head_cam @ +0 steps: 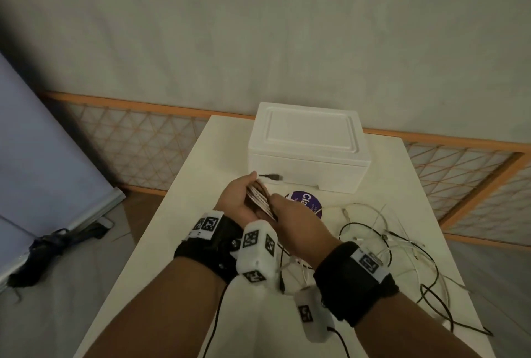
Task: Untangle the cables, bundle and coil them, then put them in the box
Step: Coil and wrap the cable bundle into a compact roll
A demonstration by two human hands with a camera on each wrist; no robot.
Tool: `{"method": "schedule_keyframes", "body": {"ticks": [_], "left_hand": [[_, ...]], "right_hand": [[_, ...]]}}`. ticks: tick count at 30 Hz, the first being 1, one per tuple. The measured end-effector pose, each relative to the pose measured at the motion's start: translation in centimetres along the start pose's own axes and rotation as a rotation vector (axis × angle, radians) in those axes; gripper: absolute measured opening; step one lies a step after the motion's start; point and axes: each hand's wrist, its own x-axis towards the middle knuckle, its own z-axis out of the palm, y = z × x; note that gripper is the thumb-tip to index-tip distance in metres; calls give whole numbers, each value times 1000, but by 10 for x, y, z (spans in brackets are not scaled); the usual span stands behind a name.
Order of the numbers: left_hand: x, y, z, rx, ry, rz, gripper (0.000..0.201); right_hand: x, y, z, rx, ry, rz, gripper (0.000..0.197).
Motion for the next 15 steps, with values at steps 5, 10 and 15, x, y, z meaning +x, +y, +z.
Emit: {"method": "schedule_keyframes", "body": {"ticks": [5,10,15], "left_hand": [[13,6,-2,20,21,71,27],[22,9,-7,84,-12,94,34],[21,-15,-9,87,44,186,41]], "right_hand": [[-22,28,-12,-105,-156,-9,29],[-47,52,-17,-64,-228,41,35],[-56,67,-21,-26,-376,77,30]]}}
